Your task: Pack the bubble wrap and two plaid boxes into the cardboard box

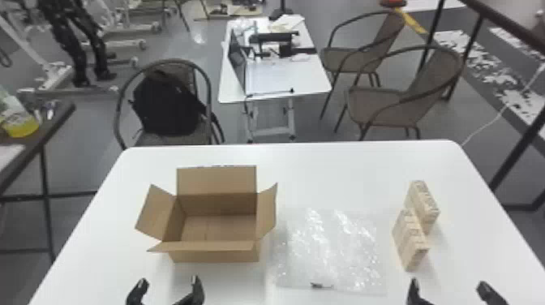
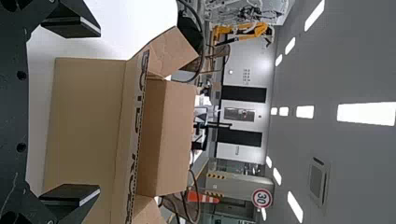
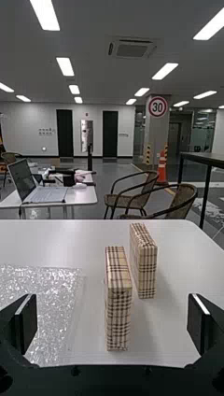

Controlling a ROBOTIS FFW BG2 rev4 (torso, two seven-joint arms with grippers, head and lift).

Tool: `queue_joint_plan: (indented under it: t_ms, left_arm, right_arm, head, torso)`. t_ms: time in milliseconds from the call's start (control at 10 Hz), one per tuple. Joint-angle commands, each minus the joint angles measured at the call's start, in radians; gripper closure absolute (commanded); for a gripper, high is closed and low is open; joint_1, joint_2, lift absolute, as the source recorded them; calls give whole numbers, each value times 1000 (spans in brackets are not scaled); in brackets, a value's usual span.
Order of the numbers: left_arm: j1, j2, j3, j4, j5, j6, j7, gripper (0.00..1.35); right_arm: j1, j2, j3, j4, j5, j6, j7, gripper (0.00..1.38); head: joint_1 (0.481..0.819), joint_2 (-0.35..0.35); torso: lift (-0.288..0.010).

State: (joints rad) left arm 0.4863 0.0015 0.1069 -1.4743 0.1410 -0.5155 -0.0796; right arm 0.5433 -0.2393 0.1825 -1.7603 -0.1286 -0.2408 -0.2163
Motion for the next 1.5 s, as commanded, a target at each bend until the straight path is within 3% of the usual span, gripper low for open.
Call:
queue_joint_plan:
  t_ms: [0, 900, 1100, 1400]
  left_arm:
    - [0, -4, -1, 0, 0, 3, -3, 125]
    - [-5, -4, 0, 5, 9, 6, -12, 125]
    - [0, -4, 5, -6, 57, 8, -45, 125]
    - [-3, -4, 97, -150, 49, 91, -40, 127]
  right_arm:
    - [-2, 0, 0, -1, 1, 3, 0, 91]
    - [-8, 0, 0, 7, 17, -15, 2, 102]
    - [-3, -2, 0, -2, 1, 11, 2, 101]
    - [-2, -6, 0, -5, -8, 29, 2, 102]
  head:
    - [695, 105]
    - [695, 104]
    - [695, 100]
    - [695, 129]
  torso:
    - [-14]
    - [-14]
    - [-14]
    - [-14]
